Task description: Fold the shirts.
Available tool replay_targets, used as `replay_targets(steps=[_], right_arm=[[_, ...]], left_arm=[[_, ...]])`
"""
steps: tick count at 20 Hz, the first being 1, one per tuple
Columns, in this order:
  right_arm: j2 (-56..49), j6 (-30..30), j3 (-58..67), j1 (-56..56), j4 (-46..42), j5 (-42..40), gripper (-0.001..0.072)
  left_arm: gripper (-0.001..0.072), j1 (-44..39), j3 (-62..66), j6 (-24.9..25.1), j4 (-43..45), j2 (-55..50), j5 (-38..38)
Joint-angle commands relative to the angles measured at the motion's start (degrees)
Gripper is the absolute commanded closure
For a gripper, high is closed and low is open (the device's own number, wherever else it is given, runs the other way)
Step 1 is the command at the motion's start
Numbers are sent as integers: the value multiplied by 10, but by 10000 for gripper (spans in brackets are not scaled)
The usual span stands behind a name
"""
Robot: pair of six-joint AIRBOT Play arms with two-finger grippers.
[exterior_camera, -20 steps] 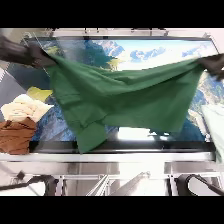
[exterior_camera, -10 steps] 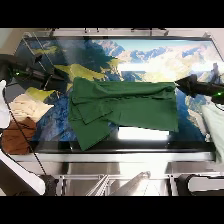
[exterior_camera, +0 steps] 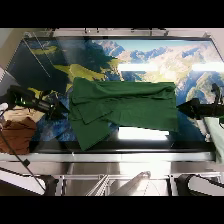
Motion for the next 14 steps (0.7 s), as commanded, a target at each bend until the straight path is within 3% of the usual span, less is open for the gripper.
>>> replay_targets(steps=[1,4,6,9,10,12,13,14], right_arm=[[34,-8,-27,-2,0,6,424],[48,-8,-27,-2,5,14,424],[52,-7,-27,-2,4,14,424],[52,9,-27,-2,-6,14,407],[52,30,-27,-5,-28,12,406],[51,83,-28,-20,-96,4,376],[51,120,-30,-35,-138,2,254],[51,162,-30,-50,-182,1,252]], left_arm=[[283,-3,-112,-5,28,46,-127],[283,-24,-134,-8,27,60,-193],[364,-50,-137,-7,23,59,-216],[390,-88,-122,-7,20,59,-242],[676,-94,-113,-5,30,59,-242],[683,-95,-100,-1,43,59,-231],[683,-92,-96,-1,50,59,-222],[683,-87,-93,-1,59,59,-211]])
